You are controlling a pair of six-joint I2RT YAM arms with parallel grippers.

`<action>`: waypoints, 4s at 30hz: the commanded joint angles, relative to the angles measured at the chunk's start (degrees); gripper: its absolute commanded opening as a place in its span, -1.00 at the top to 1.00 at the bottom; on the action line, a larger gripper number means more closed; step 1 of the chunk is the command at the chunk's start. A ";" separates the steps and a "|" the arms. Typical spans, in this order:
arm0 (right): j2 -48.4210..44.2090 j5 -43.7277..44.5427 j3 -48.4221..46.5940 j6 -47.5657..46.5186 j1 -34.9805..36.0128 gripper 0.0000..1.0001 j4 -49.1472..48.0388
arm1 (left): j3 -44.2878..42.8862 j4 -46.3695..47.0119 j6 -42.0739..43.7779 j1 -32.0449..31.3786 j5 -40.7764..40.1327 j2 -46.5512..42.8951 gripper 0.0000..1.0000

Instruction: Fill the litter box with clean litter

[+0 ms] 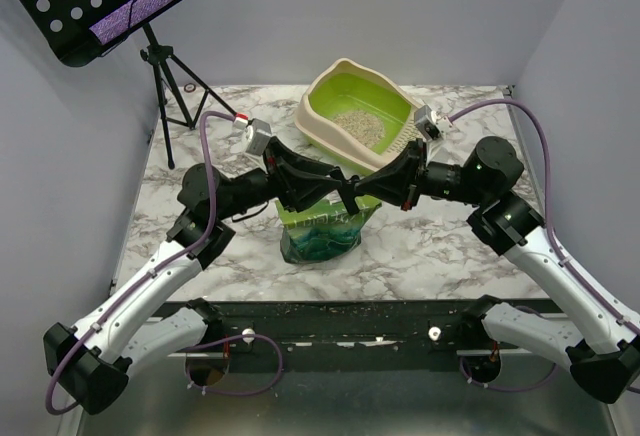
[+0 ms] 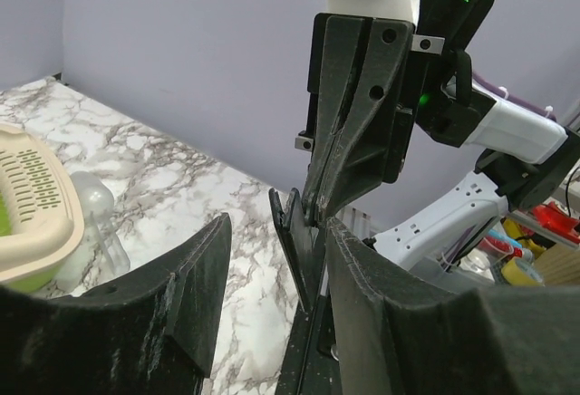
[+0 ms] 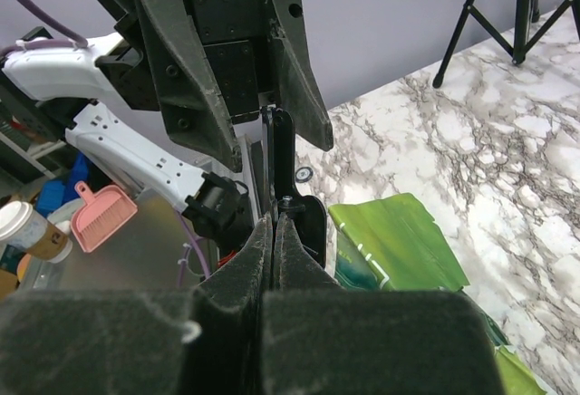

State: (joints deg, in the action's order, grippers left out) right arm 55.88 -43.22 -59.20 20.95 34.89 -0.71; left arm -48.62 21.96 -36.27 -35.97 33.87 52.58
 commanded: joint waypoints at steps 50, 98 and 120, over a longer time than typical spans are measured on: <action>3.10 -4.85 -0.74 -7.76 5.71 -0.54 2.91 | 2.30 7.14 -2.22 2.66 14.82 -3.36 1.00; -1.20 10.86 -0.39 -13.65 10.63 0.99 5.09 | -3.85 -27.39 22.81 2.66 7.98 -9.42 -0.30; 4.76 28.46 -7.24 -37.21 10.54 0.99 20.40 | -0.51 -41.73 43.91 -2.27 -14.88 -1.43 -0.15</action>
State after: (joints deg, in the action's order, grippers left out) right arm 58.94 -15.55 -63.46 -11.55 45.21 18.63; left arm -50.33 -18.70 3.27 -37.32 22.61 50.89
